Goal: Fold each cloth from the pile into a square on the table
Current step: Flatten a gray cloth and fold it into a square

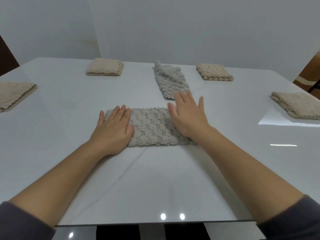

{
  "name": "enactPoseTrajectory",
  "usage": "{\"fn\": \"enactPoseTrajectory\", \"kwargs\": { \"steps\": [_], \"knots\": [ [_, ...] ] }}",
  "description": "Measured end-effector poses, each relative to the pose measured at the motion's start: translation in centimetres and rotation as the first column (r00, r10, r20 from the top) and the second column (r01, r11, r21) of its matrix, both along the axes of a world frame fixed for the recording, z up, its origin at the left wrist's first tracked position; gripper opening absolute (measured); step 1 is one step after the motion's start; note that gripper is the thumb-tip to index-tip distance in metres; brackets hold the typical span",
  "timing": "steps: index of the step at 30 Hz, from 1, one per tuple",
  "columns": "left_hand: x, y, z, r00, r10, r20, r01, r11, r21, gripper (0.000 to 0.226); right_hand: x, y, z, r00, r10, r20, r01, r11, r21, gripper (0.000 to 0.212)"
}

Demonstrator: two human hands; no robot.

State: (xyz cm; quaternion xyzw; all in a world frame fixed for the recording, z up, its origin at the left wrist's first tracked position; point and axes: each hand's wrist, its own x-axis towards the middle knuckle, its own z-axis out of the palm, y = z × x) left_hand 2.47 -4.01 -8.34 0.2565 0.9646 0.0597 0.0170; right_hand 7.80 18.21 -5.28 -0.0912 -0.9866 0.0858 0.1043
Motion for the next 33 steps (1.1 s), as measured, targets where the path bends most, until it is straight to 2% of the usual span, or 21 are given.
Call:
{"fn": "enactPoseTrajectory", "kwargs": {
  "steps": [5,10,20,24,28,31,33],
  "knots": [
    [0.0,0.0,-0.1,1.000,0.002,-0.009,-0.002,1.000,0.007,0.059,-1.8,-4.6,-1.8,0.975,0.156,-0.159,-0.151,0.987,0.046,0.051],
    [0.0,-0.1,-0.1,1.000,0.002,-0.007,-0.002,1.000,0.014,0.060,-1.5,-3.9,-3.0,0.968,0.190,-0.162,-0.168,0.975,0.144,0.052],
    [-0.2,-0.2,-0.2,1.000,0.000,-0.010,0.000,1.000,-0.025,0.060,2.7,6.2,-2.9,0.994,-0.073,-0.084,0.085,0.984,0.158,0.054],
    [-0.1,-0.1,-0.2,1.000,-0.001,-0.019,0.001,1.000,-0.026,0.059,3.6,7.3,-2.3,0.993,-0.098,-0.064,0.110,0.968,0.225,0.057],
    [-0.2,-0.1,-0.2,1.000,0.000,-0.017,-0.001,0.999,-0.036,0.060,2.1,4.9,-0.8,0.992,-0.066,-0.108,0.079,0.989,0.122,0.055],
    [0.0,-0.1,-0.1,1.000,-0.007,-0.008,0.007,1.000,-0.015,0.059,0.4,2.9,-0.9,0.999,0.044,-0.023,-0.043,0.998,0.034,0.054],
    [0.1,-0.1,-0.1,1.000,-0.010,0.004,0.011,1.000,-0.024,0.059,0.0,2.6,-1.8,0.994,0.068,0.084,-0.067,0.998,-0.013,0.054]
  ]
}}
